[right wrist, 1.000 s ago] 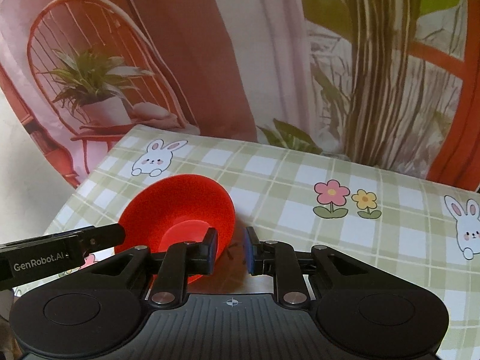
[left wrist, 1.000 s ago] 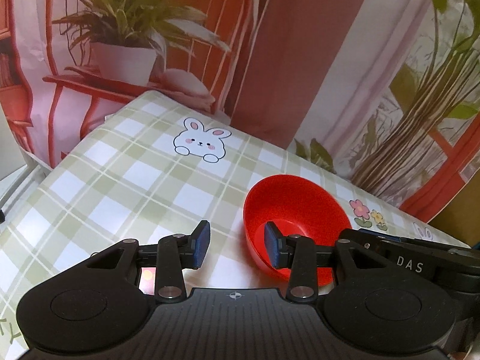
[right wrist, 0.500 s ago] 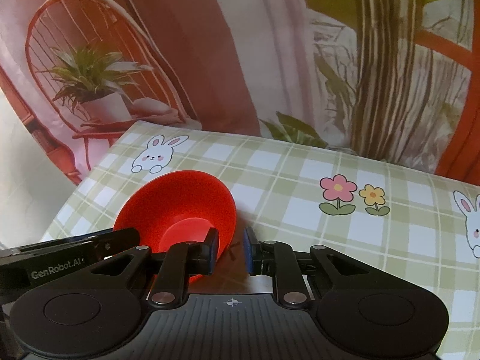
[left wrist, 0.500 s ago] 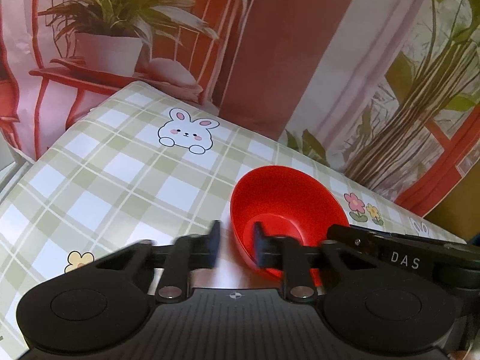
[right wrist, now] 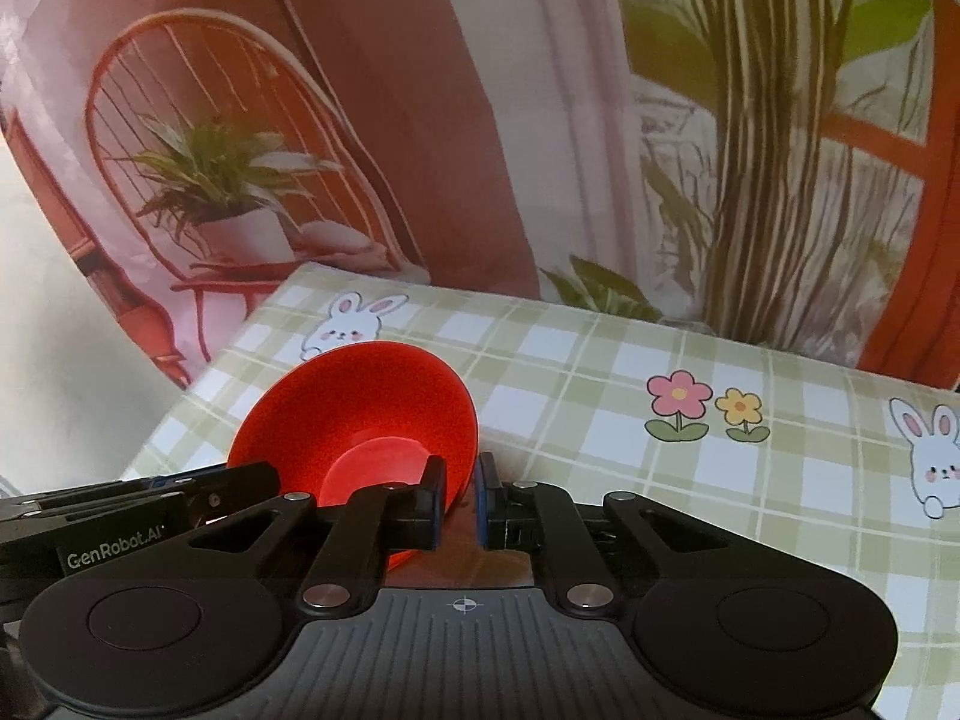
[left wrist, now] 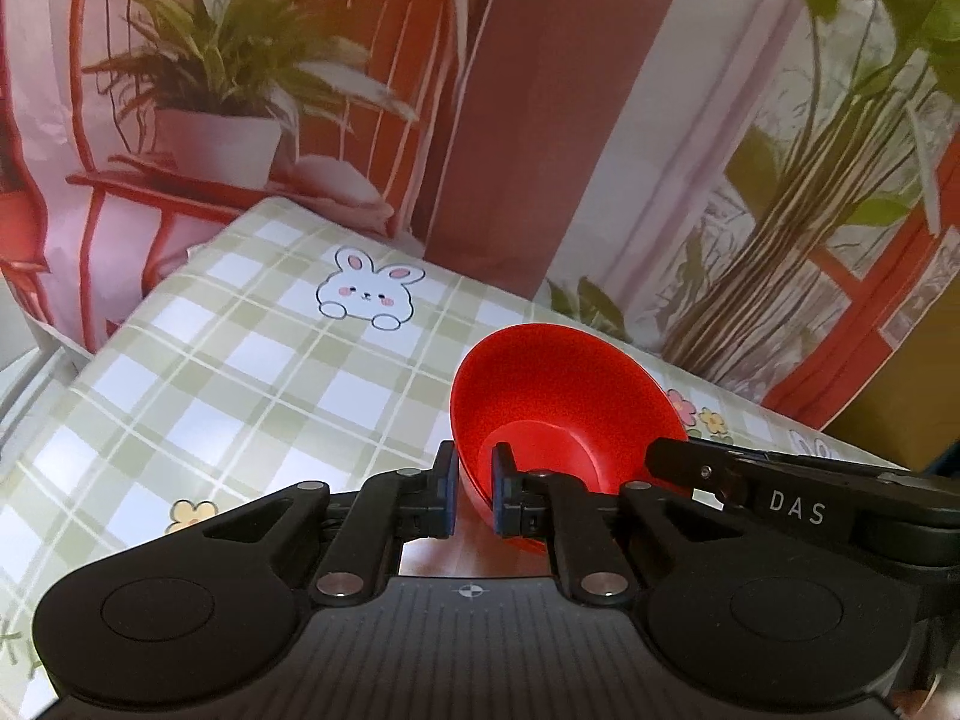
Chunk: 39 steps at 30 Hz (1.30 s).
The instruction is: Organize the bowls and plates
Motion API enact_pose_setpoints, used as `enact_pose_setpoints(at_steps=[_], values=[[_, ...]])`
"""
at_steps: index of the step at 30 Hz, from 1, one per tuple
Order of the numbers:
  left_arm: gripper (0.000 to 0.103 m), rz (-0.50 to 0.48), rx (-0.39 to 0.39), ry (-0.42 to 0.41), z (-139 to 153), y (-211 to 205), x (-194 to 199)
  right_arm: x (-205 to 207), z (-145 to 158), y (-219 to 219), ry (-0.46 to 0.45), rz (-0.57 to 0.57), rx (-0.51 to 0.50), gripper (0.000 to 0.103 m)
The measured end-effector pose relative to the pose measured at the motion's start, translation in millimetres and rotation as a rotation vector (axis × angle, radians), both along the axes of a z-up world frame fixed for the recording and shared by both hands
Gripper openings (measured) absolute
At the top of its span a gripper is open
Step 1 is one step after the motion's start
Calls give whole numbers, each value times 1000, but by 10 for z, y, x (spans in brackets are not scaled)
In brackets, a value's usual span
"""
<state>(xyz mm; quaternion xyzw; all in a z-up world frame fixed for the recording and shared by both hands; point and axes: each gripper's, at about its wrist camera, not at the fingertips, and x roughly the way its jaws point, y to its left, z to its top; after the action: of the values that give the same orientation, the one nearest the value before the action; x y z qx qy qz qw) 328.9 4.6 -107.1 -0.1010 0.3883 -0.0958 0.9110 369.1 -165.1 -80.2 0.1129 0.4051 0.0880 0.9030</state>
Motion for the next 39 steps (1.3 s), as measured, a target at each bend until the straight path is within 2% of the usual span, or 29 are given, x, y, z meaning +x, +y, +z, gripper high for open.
enact_pose_setpoints(at_steps=[16, 31, 39], values=[[13, 50, 50, -58, 515, 216, -644, -619, 548, 327, -92, 35, 49, 10], [13, 86, 54, -102, 695, 537, -1303, -1184, 638, 650, -100, 63, 101, 10], [13, 101, 69, -114, 712, 692, -1578, -1446, 591, 903, -78, 98, 92, 10]])
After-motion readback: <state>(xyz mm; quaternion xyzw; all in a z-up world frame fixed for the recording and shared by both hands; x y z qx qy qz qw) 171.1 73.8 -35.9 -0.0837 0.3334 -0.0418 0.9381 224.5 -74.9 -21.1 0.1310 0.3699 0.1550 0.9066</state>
